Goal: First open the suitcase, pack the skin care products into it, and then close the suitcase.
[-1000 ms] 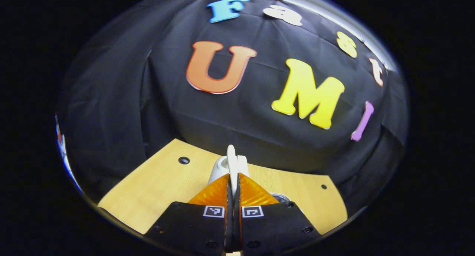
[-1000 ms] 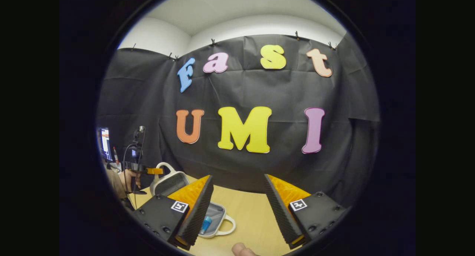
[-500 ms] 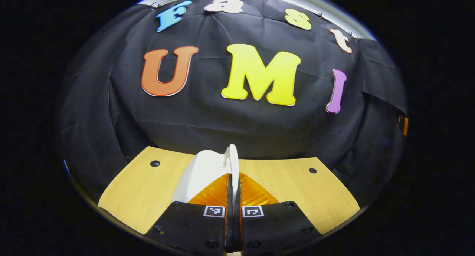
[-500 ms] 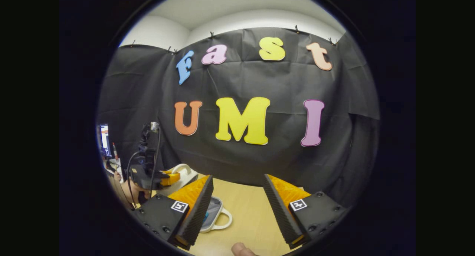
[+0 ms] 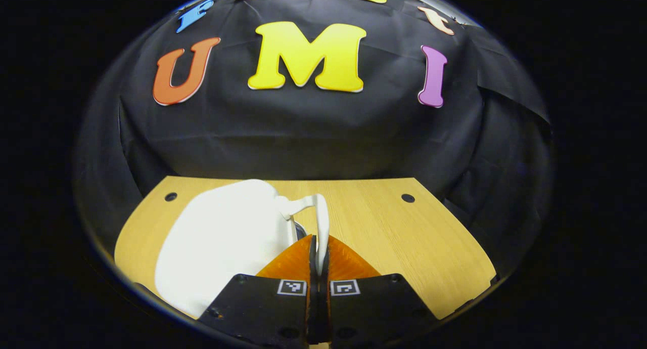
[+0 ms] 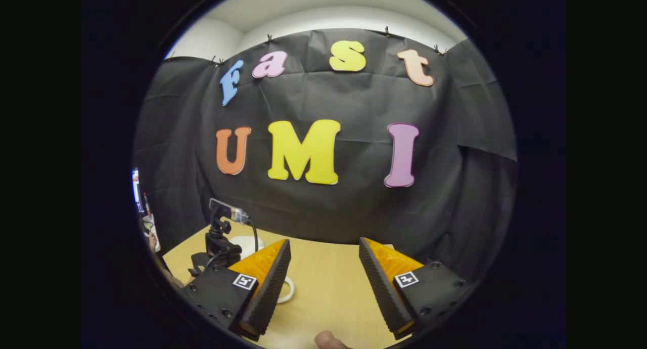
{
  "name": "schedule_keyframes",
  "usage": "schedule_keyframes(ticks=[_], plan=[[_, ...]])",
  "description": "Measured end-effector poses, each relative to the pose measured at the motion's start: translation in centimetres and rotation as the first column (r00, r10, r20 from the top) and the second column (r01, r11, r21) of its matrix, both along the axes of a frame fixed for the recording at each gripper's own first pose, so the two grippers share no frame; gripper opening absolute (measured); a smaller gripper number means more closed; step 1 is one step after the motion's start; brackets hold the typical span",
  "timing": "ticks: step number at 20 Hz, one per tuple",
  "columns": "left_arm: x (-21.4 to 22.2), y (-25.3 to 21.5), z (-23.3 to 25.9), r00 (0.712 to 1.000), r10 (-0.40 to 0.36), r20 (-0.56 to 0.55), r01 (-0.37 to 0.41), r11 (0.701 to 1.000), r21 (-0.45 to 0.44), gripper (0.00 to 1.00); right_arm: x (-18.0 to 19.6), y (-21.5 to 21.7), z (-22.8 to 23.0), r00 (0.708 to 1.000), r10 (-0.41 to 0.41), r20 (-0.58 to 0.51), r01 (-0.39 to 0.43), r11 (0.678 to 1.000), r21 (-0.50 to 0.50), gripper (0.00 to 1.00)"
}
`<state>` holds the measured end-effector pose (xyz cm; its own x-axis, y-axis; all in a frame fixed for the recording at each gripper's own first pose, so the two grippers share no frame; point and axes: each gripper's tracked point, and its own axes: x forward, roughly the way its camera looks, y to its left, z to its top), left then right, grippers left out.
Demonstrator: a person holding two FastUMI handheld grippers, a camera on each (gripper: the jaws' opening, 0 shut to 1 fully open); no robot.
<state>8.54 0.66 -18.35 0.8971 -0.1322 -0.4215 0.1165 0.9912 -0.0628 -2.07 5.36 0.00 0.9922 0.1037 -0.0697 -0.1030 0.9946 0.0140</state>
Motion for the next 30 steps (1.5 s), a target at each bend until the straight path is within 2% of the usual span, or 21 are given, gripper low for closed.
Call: schedule_keyframes(ticks=[2,3,4,5,6,7,8,11,15,17,18,19,21,22,23,24,25,30], plan=[[0.0,-1.3,-1.9,0.999,-0.010,-0.044,0.010,1.000,-0.004,0.03,-0.5,-1.4,-0.2,0.999,-0.033,0.001,0.033,0.999,-0.015,0.80],[0.1,-1.4,-2.8,0.998,-0.011,-0.062,0.011,1.000,0.002,0.00,-0.7,-2.1,-0.6,0.999,-0.049,-0.005,0.049,0.999,-0.023,0.80],[0.2,-1.6,-3.5,0.997,-0.009,-0.076,0.010,1.000,0.016,0.04,-1.0,-2.7,-1.0,0.998,-0.062,-0.016,0.061,0.998,-0.029,0.77],[0.2,-1.8,-4.1,0.996,-0.009,-0.086,0.012,0.999,0.037,0.04,-1.2,-3.2,-1.4,0.997,-0.071,-0.027,0.070,0.997,-0.031,0.80],[0.3,-2.0,-4.7,0.995,-0.006,-0.095,0.011,0.999,0.045,0.04,-1.4,-3.6,-1.9,0.996,-0.079,-0.038,0.078,0.996,-0.033,0.77],[0.2,-2.4,-5.5,0.993,-0.005,-0.117,0.011,0.999,0.053,0.04,-1.6,-4.0,-2.1,0.995,-0.085,-0.047,0.083,0.996,-0.034,0.80],[0.0,-2.6,-6.2,0.991,-0.006,-0.135,0.014,0.998,0.060,0.04,-1.7,-4.3,-2.4,0.994,-0.090,-0.055,0.089,0.996,-0.033,0.78],[-0.8,-2.9,-6.9,0.989,-0.020,-0.147,0.035,0.995,0.094,0.04,-2.0,-4.5,-2.9,0.993,-0.089,-0.078,0.088,0.996,-0.011,0.78],[-1.0,-3.1,-7.0,0.987,-0.038,-0.159,0.054,0.994,0.097,0.05,-2.3,-4.4,-2.4,0.995,-0.077,-0.065,0.078,0.997,0.008,0.80],[-1.7,-3.8,-7.0,0.981,-0.059,-0.183,0.071,0.996,0.055,0.17,-2.4,-4.3,-2.0,0.996,-0.075,-0.056,0.076,0.997,0.014,0.80],[-2.4,-4.5,-6.9,0.977,-0.075,-0.199,0.078,0.997,0.009,0.18,-2.5,-4.2,-1.8,0.996,-0.074,-0.049,0.075,0.997,0.020,0.80],[-2.8,-5.1,-6.6,0.975,-0.083,-0.208,0.076,0.996,-0.045,0.36,-2.5,-4.0,-1.5,0.996,-0.073,-0.042,0.075,0.997,0.026,0.80],[-3.7,-4.7,-5.6,0.975,-0.058,-0.214,0.041,0.996,-0.084,0.66,-2.4,-3.6,-1.0,0.997,-0.069,-0.031,0.070,0.997,0.031,0.80],[-4.1,-4.3,-4.8,0.978,-0.045,-0.203,0.028,0.996,-0.086,0.67,-2.4,-3.2,-1.0,0.997,-0.066,-0.028,0.067,0.997,0.031,0.80],[-4.3,-3.8,-3.8,0.982,-0.029,-0.188,0.014,0.996,-0.084,0.84,-2.4,-2.8,-1.0,0.998,-0.064,-0.027,0.065,0.997,0.029,0.80],[-4.6,-3.3,-2.5,0.987,-0.021,-0.160,0.008,0.996,-0.084,0.91,-2.4,-2.2,-1.0,0.998,-0.058,-0.027,0.059,0.998,0.027,0.80],[-4.9,-2.5,-0.9,0.991,-0.008,-0.132,-0.001,0.997,-0.072,0.82,-2.3,-1.6,-1.0,0.998,-0.054,-0.026,0.055,0.998,0.024,0.80],[-5.5,2.8,8.2,0.996,0.069,0.060,-0.068,0.997,-0.022,0.88,-2.0,2.0,0.1,1.000,-0.019,0.002,0.019,0.999,0.028,0.80]])
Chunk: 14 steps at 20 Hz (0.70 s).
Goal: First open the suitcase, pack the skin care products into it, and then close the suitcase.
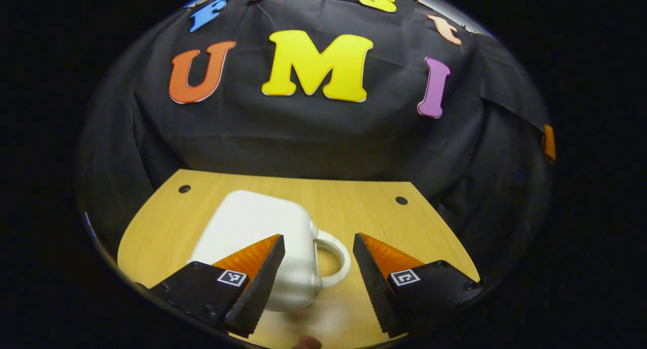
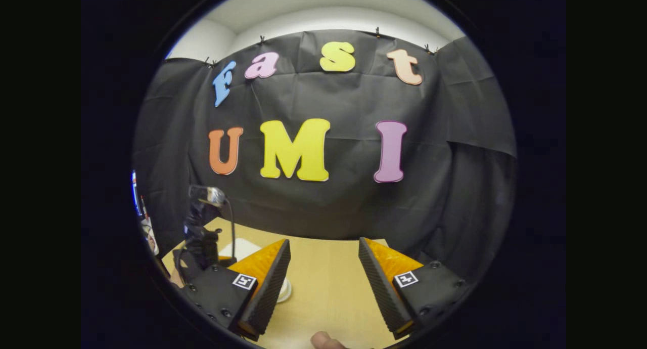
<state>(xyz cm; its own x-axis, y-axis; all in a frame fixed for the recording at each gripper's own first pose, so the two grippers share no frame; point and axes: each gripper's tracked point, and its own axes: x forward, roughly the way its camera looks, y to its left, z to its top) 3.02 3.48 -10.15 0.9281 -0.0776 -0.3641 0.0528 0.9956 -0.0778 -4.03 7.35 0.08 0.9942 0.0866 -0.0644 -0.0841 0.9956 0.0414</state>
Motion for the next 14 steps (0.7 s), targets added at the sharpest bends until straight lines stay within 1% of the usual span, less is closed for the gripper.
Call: schedule_keyframes(ticks=[2,4,7,8,11,14], plan=[[-0.5,2.5,3.9,0.996,0.047,0.080,-0.049,0.999,0.013,0.88,0.1,1.4,0.6,1.000,0.011,0.017,-0.011,1.000,-0.001,0.80],[-1.6,4.4,7.4,0.984,0.086,0.154,-0.088,0.996,0.009,0.90,0.6,2.7,1.3,0.999,0.016,0.030,-0.016,1.000,-0.001,0.80],[-2.8,6.8,11.2,0.962,0.126,0.241,-0.136,0.990,0.025,0.90,1.5,4.7,2.5,0.998,0.015,0.061,-0.014,1.000,-0.019,0.80],[-3.0,7.6,12.1,0.957,0.139,0.255,-0.154,0.987,0.039,0.92,1.7,5.3,2.8,0.997,0.014,0.070,-0.013,1.000,-0.021,0.80],[-3.5,8.9,14.5,0.933,0.145,0.330,-0.181,0.980,0.081,0.95,2.2,7.1,4.0,0.994,0.013,0.105,-0.011,1.000,-0.026,0.80],[-3.9,8.7,15.4,0.924,0.116,0.365,-0.164,0.981,0.104,0.96,2.9,8.2,4.8,0.994,0.002,0.110,0.001,1.000,-0.031,0.77]])
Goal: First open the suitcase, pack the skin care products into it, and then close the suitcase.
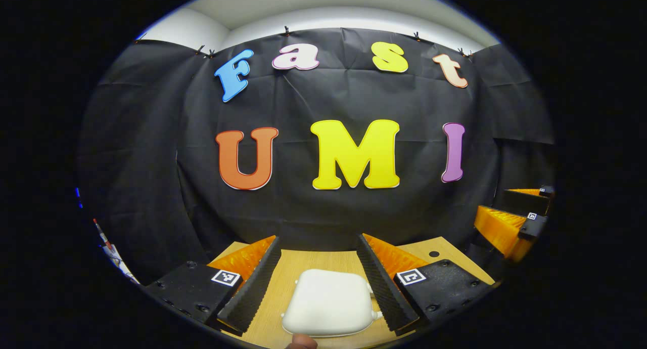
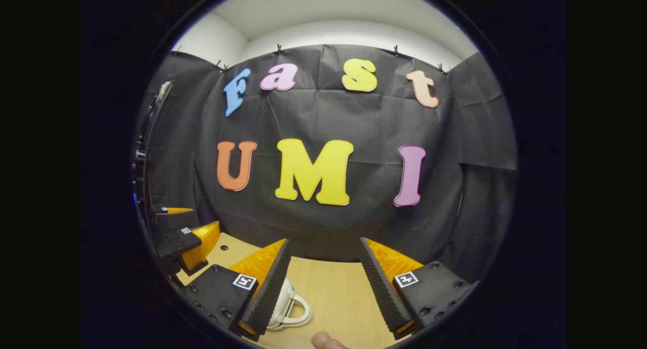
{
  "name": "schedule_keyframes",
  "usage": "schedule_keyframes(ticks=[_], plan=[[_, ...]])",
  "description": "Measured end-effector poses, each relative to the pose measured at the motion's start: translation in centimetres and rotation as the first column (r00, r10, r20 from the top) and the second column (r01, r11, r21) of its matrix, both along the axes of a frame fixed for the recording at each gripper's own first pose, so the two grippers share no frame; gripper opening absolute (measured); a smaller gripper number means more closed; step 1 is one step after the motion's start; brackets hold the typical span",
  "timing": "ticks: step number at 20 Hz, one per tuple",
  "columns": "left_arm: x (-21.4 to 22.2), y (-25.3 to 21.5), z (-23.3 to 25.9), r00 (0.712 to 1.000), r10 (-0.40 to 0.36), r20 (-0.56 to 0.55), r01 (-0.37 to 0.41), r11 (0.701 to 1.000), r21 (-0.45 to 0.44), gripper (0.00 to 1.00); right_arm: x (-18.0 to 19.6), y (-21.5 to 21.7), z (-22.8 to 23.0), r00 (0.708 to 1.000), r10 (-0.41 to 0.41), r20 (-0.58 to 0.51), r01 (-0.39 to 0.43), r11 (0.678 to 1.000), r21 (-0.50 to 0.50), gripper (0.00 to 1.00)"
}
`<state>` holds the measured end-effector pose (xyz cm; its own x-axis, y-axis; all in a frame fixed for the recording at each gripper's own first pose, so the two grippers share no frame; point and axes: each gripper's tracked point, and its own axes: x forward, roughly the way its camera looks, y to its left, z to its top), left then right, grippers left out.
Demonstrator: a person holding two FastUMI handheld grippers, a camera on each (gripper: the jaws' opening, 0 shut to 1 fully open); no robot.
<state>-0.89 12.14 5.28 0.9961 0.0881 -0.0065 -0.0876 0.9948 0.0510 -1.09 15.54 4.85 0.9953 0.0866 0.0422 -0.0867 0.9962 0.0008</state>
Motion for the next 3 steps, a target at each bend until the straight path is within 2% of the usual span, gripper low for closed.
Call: schedule_keyframes(ticks=[3], plan=[[-0.27,-0.46,0.93,1.000,-0.019,0.021,0.019,1.000,-0.024,0.96,0.31,0.63,0.42,1.000,-0.013,0.008,0.013,1.000,-0.002,0.77]])
